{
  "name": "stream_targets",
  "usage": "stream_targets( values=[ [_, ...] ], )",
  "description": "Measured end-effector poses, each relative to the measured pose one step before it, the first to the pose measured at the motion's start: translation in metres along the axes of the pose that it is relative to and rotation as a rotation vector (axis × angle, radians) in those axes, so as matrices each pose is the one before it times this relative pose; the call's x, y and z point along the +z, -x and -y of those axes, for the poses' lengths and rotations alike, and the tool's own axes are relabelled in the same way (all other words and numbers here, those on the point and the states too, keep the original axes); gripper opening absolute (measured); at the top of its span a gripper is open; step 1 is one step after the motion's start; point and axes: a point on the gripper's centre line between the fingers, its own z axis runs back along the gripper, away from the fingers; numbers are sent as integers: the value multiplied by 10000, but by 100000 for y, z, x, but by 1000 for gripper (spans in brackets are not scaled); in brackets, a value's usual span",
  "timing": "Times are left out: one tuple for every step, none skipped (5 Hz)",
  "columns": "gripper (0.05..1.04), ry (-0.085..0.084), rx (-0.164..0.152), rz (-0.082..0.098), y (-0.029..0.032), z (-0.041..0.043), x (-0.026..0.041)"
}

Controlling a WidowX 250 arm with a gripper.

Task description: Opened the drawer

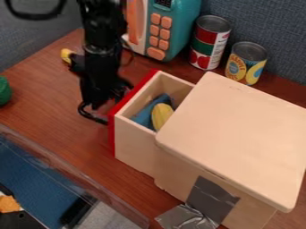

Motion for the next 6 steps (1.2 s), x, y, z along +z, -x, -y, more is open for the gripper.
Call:
stream_targets(
  values=[
    [136,-93,20,214,188,-96,1356],
    [136,-32,-23,70,34,-71,442],
    [136,-53,-65,-43,79,-121,-5],
    [136,-54,47,-415,262,-1458,-1033],
    [136,65,72,-499,296,-1256,-1235],
    [179,47,19,-161,44,-770,-422]
  ],
)
